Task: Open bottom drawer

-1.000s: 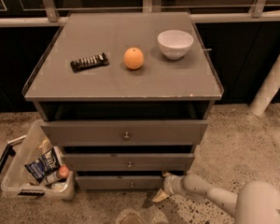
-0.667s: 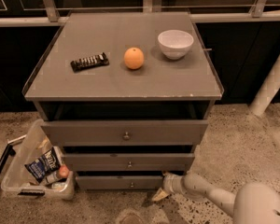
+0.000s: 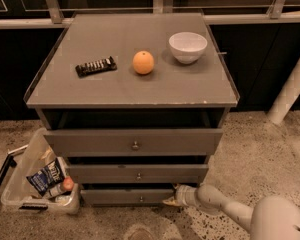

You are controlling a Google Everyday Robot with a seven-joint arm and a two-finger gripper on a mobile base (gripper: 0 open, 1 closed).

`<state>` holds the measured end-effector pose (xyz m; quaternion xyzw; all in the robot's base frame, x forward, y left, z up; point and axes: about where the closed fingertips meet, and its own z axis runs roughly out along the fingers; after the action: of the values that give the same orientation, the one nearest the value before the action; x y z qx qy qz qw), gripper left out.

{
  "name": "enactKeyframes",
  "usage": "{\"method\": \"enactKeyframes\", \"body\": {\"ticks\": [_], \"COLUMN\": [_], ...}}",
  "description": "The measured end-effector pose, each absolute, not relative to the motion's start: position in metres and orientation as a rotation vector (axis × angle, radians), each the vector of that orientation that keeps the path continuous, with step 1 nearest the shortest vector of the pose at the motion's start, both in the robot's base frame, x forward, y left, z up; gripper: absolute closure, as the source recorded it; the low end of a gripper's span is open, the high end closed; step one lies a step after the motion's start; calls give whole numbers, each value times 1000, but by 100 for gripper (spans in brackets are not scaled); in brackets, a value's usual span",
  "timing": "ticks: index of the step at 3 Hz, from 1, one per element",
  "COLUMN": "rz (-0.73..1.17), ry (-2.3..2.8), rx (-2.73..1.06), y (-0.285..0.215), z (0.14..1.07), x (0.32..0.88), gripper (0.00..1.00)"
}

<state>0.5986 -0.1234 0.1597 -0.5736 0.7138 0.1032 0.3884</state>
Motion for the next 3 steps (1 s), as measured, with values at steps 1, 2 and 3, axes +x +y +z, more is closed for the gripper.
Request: {"method": "enactKeyframes", "body": {"ticks": [1, 2, 3], "rz": [298, 389, 399], "ry": [1750, 1730, 1727], "rx": [-1523, -1560, -1563], "y": [-104, -109, -115], "z": [172, 169, 171], "x": [600, 570, 557], "gripper": [63, 87, 100]}}
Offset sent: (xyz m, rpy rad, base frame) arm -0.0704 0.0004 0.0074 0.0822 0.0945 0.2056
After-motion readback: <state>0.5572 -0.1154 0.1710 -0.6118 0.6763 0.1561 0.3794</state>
